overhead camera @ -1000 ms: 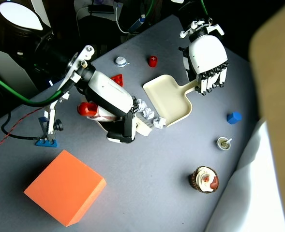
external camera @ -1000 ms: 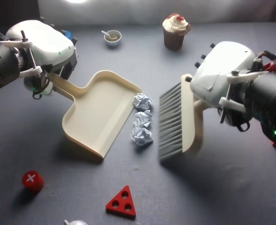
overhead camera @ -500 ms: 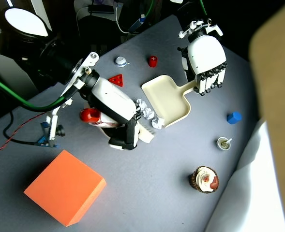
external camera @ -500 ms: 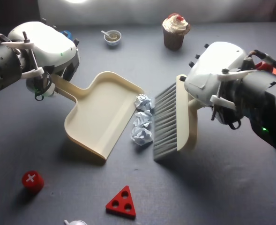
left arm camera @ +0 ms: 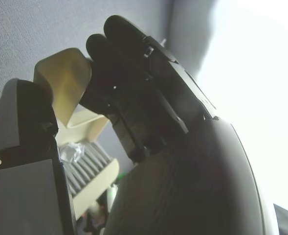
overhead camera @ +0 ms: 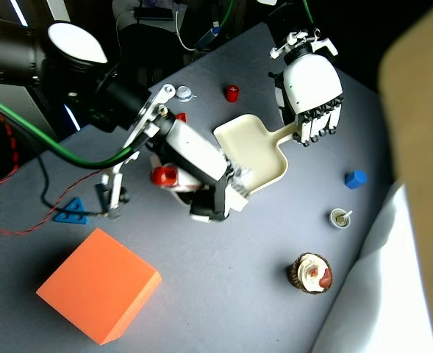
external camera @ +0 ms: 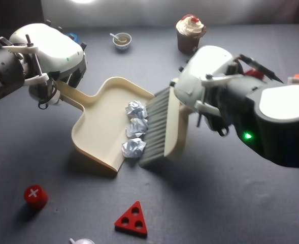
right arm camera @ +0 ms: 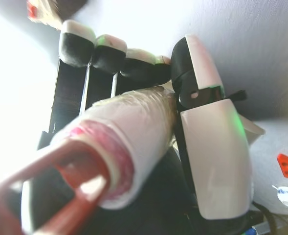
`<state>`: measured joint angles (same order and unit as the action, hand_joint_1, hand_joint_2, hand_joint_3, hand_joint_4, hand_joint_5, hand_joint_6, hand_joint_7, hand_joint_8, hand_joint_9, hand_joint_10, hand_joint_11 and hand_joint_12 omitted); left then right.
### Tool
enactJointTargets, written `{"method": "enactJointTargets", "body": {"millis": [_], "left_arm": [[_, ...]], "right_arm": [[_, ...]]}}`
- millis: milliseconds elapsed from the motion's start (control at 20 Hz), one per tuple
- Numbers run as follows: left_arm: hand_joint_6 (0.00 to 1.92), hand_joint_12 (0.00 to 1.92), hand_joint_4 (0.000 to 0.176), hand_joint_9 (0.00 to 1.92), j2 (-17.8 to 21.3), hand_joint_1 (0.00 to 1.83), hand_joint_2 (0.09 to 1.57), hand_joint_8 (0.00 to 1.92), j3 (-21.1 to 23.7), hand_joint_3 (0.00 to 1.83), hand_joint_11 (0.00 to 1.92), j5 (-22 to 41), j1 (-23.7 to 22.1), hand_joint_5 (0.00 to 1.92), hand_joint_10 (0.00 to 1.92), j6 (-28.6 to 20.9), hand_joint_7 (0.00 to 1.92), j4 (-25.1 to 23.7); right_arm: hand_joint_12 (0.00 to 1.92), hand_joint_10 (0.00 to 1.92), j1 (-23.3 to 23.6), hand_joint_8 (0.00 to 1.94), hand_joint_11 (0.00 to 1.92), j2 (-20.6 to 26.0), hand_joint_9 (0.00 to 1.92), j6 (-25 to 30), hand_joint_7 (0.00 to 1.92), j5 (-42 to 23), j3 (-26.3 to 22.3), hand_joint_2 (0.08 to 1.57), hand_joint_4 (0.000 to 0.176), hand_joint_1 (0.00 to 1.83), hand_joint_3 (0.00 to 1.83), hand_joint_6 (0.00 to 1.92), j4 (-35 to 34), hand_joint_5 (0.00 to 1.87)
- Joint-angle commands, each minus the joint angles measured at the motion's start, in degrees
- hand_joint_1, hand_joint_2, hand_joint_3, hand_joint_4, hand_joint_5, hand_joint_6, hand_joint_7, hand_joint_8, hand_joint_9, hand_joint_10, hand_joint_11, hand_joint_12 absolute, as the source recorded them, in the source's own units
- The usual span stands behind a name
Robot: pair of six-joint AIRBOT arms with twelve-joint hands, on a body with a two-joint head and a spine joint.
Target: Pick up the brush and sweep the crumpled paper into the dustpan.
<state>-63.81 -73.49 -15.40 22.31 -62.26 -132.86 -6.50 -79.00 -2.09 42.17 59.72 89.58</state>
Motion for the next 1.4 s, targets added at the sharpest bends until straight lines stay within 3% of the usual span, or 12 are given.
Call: {"method": "enactJointTargets", "body": {"millis": [0,50,100,150,200,250,300,350,400,900,1100,1350], "left_arm": [[1.02,0.76,0.000,1.12,0.1,1.24,1.09,0.76,0.5,0.00,0.79,-4.8,-0.7,1.04,0.04,0.3,1.04,-1.3],[1.02,0.77,0.000,1.13,0.1,1.25,1.09,0.75,0.7,0.00,0.79,-4.8,-0.7,1.04,0.03,0.3,1.05,-1.2],[1.08,0.78,0.000,0.91,0.1,1.36,1.11,0.73,0.8,0.00,0.79,-4.8,-0.7,0.97,1.13,0.3,1.01,-1.2],[1.03,0.77,0.000,0.99,0.1,1.27,1.09,0.71,0.9,0.00,0.82,-4.8,-0.7,1.02,0.54,0.3,1.07,-1.1],[1.04,0.76,0.000,1.07,0.0,1.25,1.09,0.73,1.1,0.00,0.80,-4.8,-0.8,1.02,0.23,0.3,1.06,-1.1],[1.05,0.78,0.000,0.96,0.0,1.35,1.08,0.68,1.1,0.02,0.80,-4.8,-0.8,0.99,0.96,0.3,1.06,-1.1],[1.04,0.79,0.000,0.98,-0.1,1.26,1.10,0.73,1.1,0.00,0.78,-4.8,-0.8,1.01,0.50,0.3,1.06,-1.0],[1.03,0.78,0.000,1.07,-0.1,1.25,1.09,0.74,1.3,0.01,0.79,-4.8,-0.9,1.02,0.23,0.3,1.06,-1.0],[1.04,0.79,0.000,1.11,-0.1,1.24,1.09,0.76,1.3,0.00,0.78,-4.8,-0.9,1.02,0.10,0.3,1.04,-1.0],[1.03,0.74,0.000,1.15,-0.1,1.24,1.09,0.73,1.4,0.00,0.80,-4.8,-1.0,1.02,0.01,0.3,1.07,-0.5],[0.98,0.72,0.000,1.16,-0.1,1.25,1.08,0.69,1.6,0.00,0.81,-4.8,-0.5,1.05,0.00,0.3,1.09,-0.1],[1.03,0.70,0.000,1.16,-0.1,1.24,1.09,0.73,1.5,0.00,0.82,-4.8,-0.4,1.03,0.00,0.3,1.06,0.1]], "right_arm": [[1.92,1.92,1.1,1.94,0.95,0.0,0.91,-0.3,0.89,1.0,0.4,1.30,0.000,1.16,0.00,1.92,4.3,0.74],[1.92,1.92,1.5,1.94,0.95,-0.9,0.91,-0.2,0.89,0.9,1.1,1.30,0.000,1.15,0.00,1.92,4.3,0.76],[1.92,1.92,1.8,1.94,0.95,-1.4,0.91,-0.1,0.89,0.9,1.6,1.30,0.000,1.16,0.00,1.92,4.4,0.76],[1.92,1.92,2.1,1.94,0.96,-1.9,0.92,-0.1,0.89,0.8,2.1,1.29,0.000,1.18,0.00,1.92,4.4,0.73],[1.92,1.92,2.6,1.94,0.95,-2.4,0.92,0.2,0.89,0.6,2.8,1.29,0.000,1.18,0.00,1.92,4.5,0.75],[1.92,1.92,2.7,1.94,0.95,-2.5,0.91,0.5,0.89,0.5,3.1,1.30,0.000,1.17,0.00,1.92,4.6,0.74],[1.92,1.92,2.9,1.94,0.94,-2.6,0.91,0.7,0.89,0.4,3.3,1.30,0.000,1.16,0.00,1.92,4.7,0.76],[1.92,1.92,2.9,1.94,0.95,-2.6,0.91,0.7,0.89,0.4,3.4,1.30,0.000,1.16,0.00,1.92,4.8,0.77],[1.92,1.92,3.0,1.94,0.95,-2.6,0.92,0.7,0.90,0.3,3.4,1.31,0.000,1.16,0.00,1.92,4.8,0.76],[1.92,1.92,5.4,1.94,0.94,4.3,0.91,0.7,0.90,-0.4,-4.4,1.31,0.000,1.16,0.00,1.92,4.8,0.77],[1.92,1.92,5.5,1.94,0.95,6.0,0.91,0.6,0.88,-0.4,-5.6,1.30,0.000,1.16,0.00,1.92,4.7,0.67],[1.92,1.92,5.6,1.94,0.96,10.1,0.94,-0.2,0.92,-0.5,-7.4,1.31,0.000,1.13,0.00,1.92,3.3,0.74]]}}
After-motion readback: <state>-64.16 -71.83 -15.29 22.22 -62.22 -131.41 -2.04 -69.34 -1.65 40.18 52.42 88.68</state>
